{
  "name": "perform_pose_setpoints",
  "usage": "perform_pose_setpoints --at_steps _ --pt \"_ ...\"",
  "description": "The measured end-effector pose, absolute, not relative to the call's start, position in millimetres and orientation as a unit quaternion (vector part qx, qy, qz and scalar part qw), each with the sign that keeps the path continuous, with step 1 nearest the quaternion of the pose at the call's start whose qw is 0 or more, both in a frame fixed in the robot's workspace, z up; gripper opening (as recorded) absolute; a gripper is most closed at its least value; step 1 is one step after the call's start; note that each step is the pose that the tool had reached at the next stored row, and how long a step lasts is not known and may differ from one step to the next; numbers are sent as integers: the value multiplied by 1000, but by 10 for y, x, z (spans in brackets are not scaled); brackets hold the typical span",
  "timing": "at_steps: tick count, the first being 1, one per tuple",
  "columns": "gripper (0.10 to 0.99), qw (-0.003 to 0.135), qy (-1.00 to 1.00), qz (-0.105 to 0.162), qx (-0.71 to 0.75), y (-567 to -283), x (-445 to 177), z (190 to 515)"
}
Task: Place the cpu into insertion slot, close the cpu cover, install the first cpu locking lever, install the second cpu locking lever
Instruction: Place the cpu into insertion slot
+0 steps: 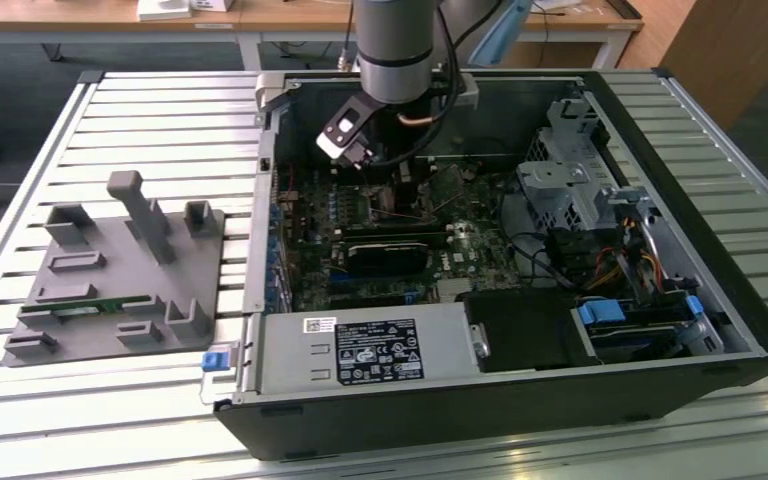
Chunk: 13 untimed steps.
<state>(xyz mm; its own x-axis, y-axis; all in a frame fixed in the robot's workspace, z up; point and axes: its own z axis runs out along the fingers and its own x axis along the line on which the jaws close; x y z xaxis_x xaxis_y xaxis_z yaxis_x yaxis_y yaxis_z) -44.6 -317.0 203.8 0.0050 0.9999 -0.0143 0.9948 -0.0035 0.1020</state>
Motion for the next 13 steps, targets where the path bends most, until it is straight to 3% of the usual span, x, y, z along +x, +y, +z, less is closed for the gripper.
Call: perform_pose_setpoints --at_steps 13 --pt "533 41 705 31 708 -3150 -442 1966"
